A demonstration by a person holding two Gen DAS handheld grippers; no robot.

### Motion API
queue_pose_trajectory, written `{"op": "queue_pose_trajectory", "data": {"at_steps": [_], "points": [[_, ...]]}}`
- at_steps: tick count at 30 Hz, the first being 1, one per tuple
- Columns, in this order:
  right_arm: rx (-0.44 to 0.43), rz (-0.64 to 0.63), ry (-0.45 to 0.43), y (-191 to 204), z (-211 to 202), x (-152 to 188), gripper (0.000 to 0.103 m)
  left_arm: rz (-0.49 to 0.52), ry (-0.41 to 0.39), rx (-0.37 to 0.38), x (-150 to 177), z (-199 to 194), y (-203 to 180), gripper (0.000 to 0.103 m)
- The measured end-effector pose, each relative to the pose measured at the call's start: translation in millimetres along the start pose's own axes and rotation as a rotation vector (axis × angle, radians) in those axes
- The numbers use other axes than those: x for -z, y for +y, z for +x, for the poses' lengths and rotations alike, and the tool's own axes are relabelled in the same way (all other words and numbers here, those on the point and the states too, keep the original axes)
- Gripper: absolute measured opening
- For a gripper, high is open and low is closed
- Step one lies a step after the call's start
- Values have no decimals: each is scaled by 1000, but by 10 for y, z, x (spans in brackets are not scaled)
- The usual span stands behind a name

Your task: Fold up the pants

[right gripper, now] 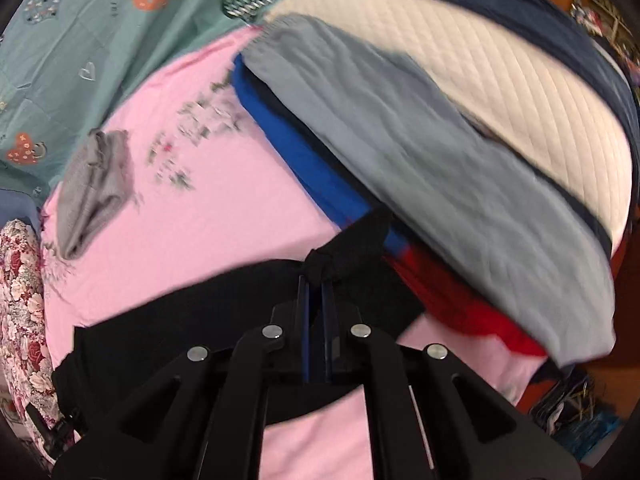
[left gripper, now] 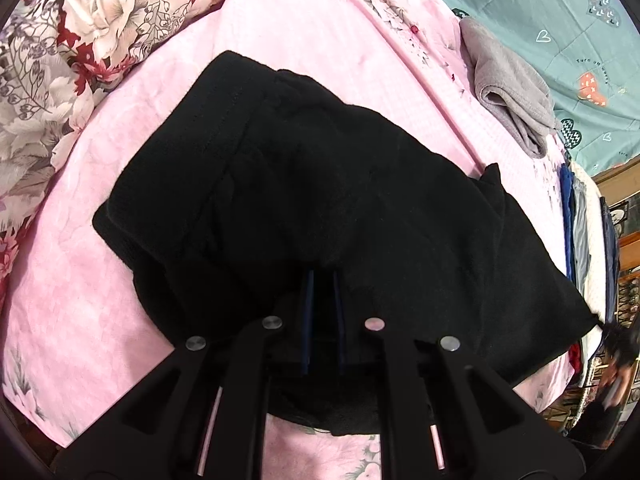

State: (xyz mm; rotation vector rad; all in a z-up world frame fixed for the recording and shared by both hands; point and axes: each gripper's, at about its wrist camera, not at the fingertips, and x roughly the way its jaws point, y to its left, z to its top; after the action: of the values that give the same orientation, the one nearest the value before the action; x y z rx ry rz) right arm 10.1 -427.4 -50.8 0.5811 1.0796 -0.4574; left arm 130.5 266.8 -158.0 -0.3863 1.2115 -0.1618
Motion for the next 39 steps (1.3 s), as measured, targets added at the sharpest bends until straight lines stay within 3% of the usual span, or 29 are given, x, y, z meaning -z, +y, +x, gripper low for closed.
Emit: {"op": "queue_pose_trajectory", "data": {"at_steps": [4,7,13,18,20,21,22,26,28,30,32,36,39], "points": [[30,38,47,-316,355,312,5,26,-8,-95,-6,28,-152,10],[2,62,55,-421,477,423,5,41,-26,-149,8,42,-218,10],[-51,57,-23,-437,84,455,5,9,-24,-135,3,24,-164,10],[-22,70,64,-533,223,625,6,22,-22,-157,12,32,-197,10],[24,67,114,-579,346,694,16,24,-20,-159,13,29,-197,10],[18,68,108,-583,346,703,17,24,-20,-157,8,31,-193,10],[41,67,107,-596,309,693,24,24,-21,-156,7,31,-189,10],[52,24,0,-532,-50,510,26,21,-31,-155,13,33,-185,10],[-6,-25,-30,-403,-150,361,35,22,-34,-164,10,39,-197,10],[-85,-152,-42,-172,-113,132,40,32,-35,-175,-1,52,-217,10],[-130,-343,25,89,118,-80,42,48,-35,-177,-31,75,-229,10],[-72,-582,209,291,606,-190,42,34,-17,-156,-102,95,-198,10],[25,-737,248,343,815,-161,42,33,-22,-159,-116,112,-202,10]]}}
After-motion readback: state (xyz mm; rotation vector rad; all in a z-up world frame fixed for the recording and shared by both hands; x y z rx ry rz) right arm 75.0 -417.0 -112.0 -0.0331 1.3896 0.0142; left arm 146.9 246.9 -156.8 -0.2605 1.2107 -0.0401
